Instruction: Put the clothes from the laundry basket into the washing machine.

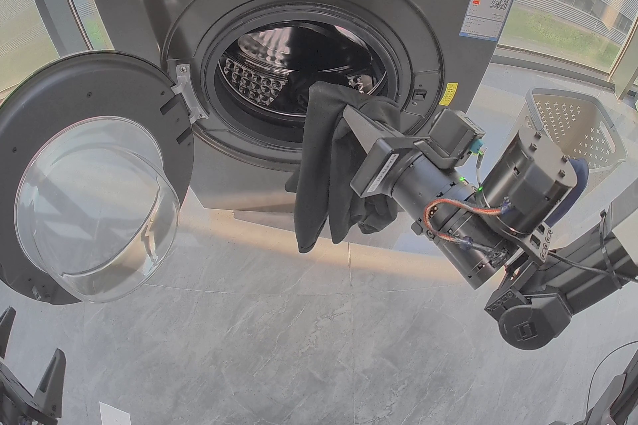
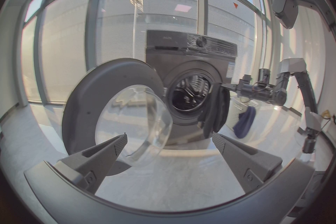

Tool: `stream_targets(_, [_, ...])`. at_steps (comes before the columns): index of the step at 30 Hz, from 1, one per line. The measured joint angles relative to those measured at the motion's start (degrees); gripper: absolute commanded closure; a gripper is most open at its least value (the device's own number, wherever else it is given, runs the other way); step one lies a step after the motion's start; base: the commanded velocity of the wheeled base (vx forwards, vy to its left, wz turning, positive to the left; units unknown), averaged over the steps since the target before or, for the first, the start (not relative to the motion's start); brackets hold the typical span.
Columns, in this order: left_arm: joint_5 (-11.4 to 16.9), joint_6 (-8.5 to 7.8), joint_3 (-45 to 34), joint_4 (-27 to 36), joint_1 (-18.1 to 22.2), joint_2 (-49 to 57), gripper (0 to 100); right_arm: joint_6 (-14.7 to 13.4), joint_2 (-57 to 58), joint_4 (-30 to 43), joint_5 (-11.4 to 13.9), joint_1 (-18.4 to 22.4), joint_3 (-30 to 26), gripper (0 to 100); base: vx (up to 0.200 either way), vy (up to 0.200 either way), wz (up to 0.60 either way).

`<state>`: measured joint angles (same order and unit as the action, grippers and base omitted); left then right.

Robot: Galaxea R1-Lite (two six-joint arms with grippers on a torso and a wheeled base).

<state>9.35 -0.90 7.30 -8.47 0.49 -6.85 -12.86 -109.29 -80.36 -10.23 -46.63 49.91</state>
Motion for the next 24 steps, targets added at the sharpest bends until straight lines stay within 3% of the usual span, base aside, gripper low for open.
stream_targets(5, [7.6,-0.43,2.9,-3.6,-0.5,-11.4,0,0.0,-0.9,0.4,0.2,0.4,1.9,100,0.0,0.0,0.0])
stream_targets(11, [12.1,-0.87,4.9,-12.2,-4.1,-26.9,0,0.0,-1.4,0.9,0.7,0.9,3.5,100,0.0,0.0,0.0])
stream_targets(15, [12.3,-0.38,6.0,-20.0,-8.9,-37.7,0,0.0,-1.5,1.1,0.9,1.2,4.3,100,0.0,0.0,0.0])
stream_targets(24, [9.0,1.17,9.1,-39.8,-19.5,-63.7,0,-0.2,-1.7,1.2,1.2,2.1,5.5,100,0.0,0.0,0.0])
